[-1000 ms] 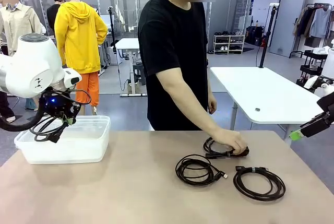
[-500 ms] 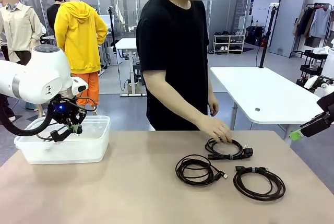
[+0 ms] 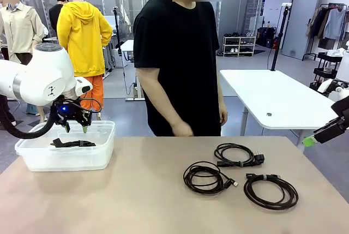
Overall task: Organize and store the cables.
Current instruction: Place the Power Cable into the Organizing box.
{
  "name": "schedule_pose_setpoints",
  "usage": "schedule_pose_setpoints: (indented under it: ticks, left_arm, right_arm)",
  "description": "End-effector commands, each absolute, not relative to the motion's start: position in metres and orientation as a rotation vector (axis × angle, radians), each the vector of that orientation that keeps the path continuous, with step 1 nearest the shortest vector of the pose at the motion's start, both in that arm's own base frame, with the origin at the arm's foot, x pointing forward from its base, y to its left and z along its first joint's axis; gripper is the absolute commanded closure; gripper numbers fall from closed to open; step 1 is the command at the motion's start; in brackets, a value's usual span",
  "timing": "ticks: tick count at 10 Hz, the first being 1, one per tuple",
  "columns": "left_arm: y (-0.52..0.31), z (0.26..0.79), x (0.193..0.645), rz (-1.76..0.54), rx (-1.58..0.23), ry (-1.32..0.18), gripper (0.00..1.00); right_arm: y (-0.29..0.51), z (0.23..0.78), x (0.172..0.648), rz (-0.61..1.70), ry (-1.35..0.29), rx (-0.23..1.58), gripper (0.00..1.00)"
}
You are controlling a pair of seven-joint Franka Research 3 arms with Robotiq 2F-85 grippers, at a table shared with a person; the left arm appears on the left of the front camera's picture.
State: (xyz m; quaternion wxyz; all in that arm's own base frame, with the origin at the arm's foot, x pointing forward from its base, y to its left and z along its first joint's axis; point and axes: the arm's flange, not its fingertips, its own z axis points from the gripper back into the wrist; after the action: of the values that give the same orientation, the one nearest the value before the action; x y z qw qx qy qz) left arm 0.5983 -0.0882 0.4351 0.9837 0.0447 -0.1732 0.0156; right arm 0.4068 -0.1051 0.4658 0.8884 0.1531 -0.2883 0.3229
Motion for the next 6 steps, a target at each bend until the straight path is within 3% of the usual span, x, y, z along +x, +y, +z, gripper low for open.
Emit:
schedule_pose_setpoints:
  ticks: [1,2,4,5,6]
  left_arm:
    - [-0.088,0.441,0.589,0.053,0.09,-0.348,0.0]
    - [-0.091,0.444,0.581,0.058,0.075,-0.361,0.04]
    - [-0.099,0.444,0.559,0.047,0.05,-0.372,0.0]
    - [-0.09,0.445,0.589,0.039,0.085,-0.361,0.0]
    - [-0.09,0.445,0.589,0.039,0.085,-0.361,0.0]
  right_arm:
    - [-0.106,0.468,0.408,0.672,-0.592,0.31,0.0]
    - [-0.106,0.468,0.408,0.672,-0.592,0.31,0.0]
    - [-0.106,0.468,0.408,0.672,-0.592,0.31,0.0]
    - [-0.106,0.468,0.408,0.672,-0.592,0.31,0.0]
    - [-0.106,0.468,0.408,0.672,-0.592,0.31,0.0]
